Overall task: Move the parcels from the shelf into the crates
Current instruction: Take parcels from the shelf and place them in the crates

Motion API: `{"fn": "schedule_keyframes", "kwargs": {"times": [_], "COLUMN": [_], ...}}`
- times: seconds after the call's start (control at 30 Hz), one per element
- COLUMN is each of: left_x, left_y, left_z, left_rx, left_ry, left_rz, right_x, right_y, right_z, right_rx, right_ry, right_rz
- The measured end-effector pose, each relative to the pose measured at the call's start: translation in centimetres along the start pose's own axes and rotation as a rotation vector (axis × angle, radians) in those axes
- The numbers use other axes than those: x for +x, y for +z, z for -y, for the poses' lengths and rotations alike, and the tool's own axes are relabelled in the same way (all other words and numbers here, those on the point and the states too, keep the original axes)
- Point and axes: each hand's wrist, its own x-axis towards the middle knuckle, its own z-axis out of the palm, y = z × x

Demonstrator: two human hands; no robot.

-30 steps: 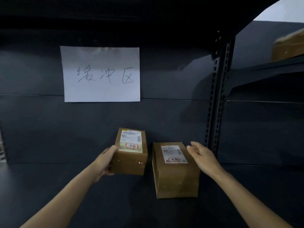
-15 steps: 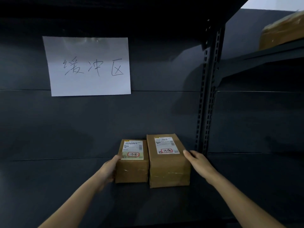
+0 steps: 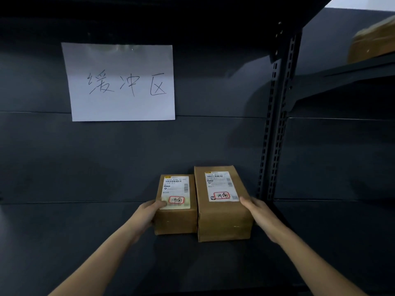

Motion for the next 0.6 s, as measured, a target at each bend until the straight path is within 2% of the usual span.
{"fn": "schedule_keyframes", "kwargs": {"times": [0.27, 0.6], "left_x": [-2.0, -5.7], "left_y": [-1.8, -1.3], "left_z": [1.0, 2.3], "left_rx": [0.017, 0.066], "left_ry": [0.184, 0.327], "left_rz": [0.124, 0.076], "right_x": [-3.0, -6.3], "right_y": [-0.2, 0.3], "right_z": [-2.6, -4.1], "right_rx": [0.088, 0.115], "right_ry": [-0.147, -0.193], "right_rz": [0.057, 0.078]}}
